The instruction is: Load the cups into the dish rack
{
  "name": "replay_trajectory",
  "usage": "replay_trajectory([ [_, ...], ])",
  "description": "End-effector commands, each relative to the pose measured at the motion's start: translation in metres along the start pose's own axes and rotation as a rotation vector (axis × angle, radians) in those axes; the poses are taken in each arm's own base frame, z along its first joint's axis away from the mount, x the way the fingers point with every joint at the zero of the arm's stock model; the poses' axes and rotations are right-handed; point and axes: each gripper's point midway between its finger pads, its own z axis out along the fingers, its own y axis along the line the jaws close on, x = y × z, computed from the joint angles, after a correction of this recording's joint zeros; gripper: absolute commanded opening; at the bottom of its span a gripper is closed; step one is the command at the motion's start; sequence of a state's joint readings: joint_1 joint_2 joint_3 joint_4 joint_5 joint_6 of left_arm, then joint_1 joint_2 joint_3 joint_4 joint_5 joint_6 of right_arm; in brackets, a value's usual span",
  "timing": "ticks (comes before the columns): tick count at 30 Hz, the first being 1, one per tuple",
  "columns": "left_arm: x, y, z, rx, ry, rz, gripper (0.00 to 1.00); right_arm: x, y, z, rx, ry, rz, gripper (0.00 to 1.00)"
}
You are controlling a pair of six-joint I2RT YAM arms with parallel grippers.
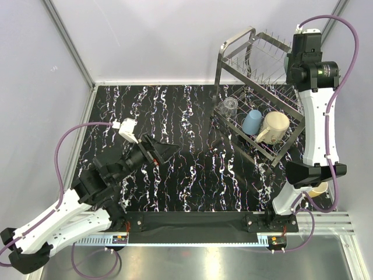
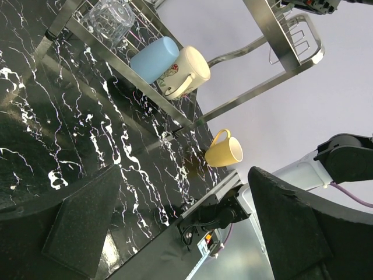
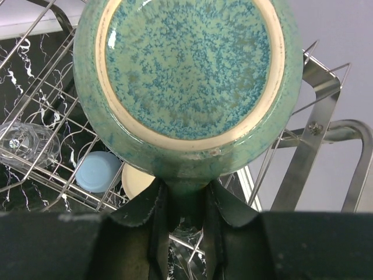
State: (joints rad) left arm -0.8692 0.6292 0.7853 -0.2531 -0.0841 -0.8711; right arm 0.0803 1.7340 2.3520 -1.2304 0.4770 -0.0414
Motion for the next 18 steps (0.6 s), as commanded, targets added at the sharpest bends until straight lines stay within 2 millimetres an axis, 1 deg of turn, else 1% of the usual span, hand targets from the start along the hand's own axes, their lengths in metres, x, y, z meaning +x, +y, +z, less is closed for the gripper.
replay_trajectory([
  [1,-0.005,-0.015,-0.003,0.061,-0.005,0.018,0.97,-0.041,-0.019,-0.028,0.028,-0.163,0.124,0.0],
  [8,-0.002,-0.014,-0.003,0.058,0.003,0.01,0.97,-0.027,-0.009,-0.02,0.004,-0.127,0.166,0.0],
  [10,-0.002,-0.013,-0.003,0.053,0.005,0.007,0.97,-0.023,-0.007,-0.014,0.009,-0.113,0.164,0.0],
  [16,-0.001,-0.011,-0.004,0.047,0.005,0.007,0.97,-0.02,-0.005,-0.007,0.021,-0.103,0.172,0.0],
  [18,-0.002,-0.011,-0.005,0.045,0.005,0.007,0.97,-0.019,-0.005,-0.007,0.023,-0.099,0.177,0.04],
])
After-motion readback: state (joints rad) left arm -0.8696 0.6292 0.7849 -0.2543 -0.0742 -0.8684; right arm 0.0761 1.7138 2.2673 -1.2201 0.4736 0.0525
